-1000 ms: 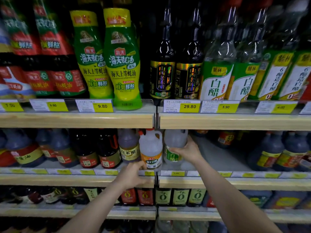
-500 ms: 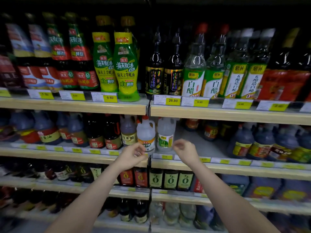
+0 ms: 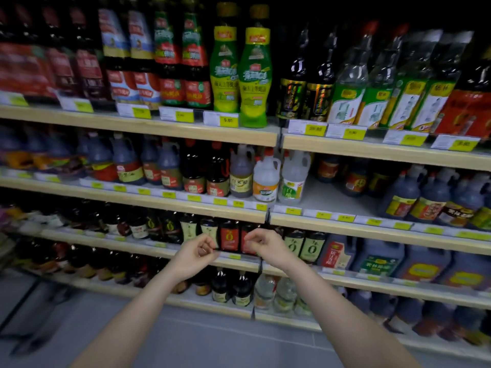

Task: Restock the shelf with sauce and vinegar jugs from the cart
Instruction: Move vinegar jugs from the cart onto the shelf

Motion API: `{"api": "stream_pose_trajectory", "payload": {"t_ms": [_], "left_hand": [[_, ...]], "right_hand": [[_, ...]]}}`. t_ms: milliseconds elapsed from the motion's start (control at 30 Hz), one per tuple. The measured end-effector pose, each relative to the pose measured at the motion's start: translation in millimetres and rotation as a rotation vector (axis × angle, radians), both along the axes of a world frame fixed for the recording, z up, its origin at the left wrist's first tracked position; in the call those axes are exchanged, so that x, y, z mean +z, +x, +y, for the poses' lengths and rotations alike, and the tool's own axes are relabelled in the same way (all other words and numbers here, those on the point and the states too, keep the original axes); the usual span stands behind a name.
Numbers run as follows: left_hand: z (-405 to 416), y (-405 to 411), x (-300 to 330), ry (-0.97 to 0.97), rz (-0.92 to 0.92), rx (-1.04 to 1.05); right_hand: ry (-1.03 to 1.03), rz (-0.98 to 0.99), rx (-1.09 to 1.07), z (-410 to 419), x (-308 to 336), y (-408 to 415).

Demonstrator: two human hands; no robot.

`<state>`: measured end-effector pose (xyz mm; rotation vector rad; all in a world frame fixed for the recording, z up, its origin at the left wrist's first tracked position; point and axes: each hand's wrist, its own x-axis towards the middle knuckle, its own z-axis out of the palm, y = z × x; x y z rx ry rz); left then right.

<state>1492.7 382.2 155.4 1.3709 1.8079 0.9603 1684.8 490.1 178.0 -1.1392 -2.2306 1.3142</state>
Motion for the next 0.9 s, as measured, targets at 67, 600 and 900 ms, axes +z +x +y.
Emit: {"api": "stream_pose_trajectory", "payload": {"t_ms": [67,600,900], "left_hand": [[-40.6,-28.7,-6.5,0.012,-0.019,0.036],[-310.7,-238.8,-39.7,0.036,-0.081,0.462],[-376.7,-349.5,-64.7,-0.028,-0.07,0.633]], "right_hand": [[-0.024,-0.011,0.029,-29.0,-5.4,-27.7],[-0.216,0.012,0.351,-236.6,-32.7,-297.1],[-0.312,-0.062,0.48,-272.1,-77.7,-438.8]]}}
